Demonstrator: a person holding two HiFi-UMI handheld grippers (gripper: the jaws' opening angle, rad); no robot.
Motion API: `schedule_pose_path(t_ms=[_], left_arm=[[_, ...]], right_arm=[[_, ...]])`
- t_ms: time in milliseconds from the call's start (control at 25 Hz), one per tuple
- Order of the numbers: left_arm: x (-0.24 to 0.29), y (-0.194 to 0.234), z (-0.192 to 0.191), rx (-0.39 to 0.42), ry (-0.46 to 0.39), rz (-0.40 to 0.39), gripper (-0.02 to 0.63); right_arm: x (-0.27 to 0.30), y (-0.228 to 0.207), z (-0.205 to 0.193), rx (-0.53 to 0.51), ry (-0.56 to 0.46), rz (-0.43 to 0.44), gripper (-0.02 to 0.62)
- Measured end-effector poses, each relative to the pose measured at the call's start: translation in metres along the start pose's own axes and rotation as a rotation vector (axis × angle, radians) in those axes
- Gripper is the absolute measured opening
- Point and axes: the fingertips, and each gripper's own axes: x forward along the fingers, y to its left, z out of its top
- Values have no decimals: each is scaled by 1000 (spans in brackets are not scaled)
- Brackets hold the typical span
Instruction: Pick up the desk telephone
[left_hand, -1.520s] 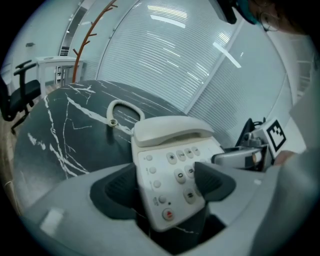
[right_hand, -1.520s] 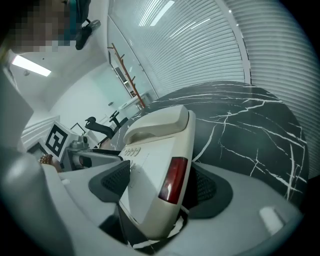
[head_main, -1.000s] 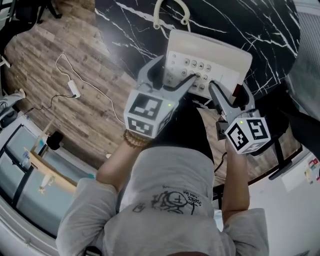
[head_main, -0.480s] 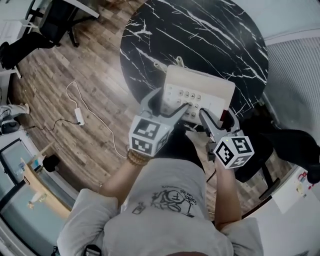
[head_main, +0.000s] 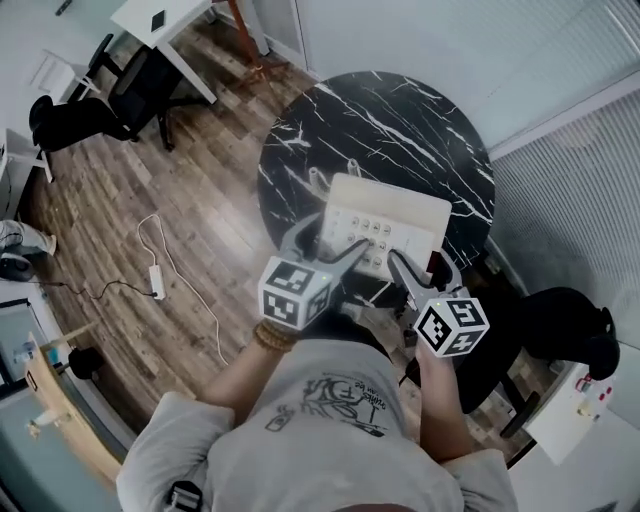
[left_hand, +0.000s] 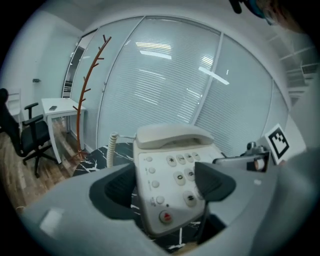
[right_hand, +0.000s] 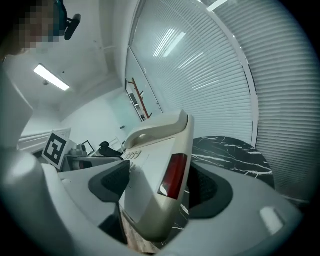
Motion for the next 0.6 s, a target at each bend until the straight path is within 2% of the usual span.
schedule_pose_path(t_ms=[240, 600], left_arm=[[-29, -22, 40, 18, -58, 2, 370], [-59, -52, 97, 101, -141, 3, 370]], right_arm=[[-28, 25, 37, -22, -50, 11, 362], [-62, 51, 87, -62, -134, 18, 362]])
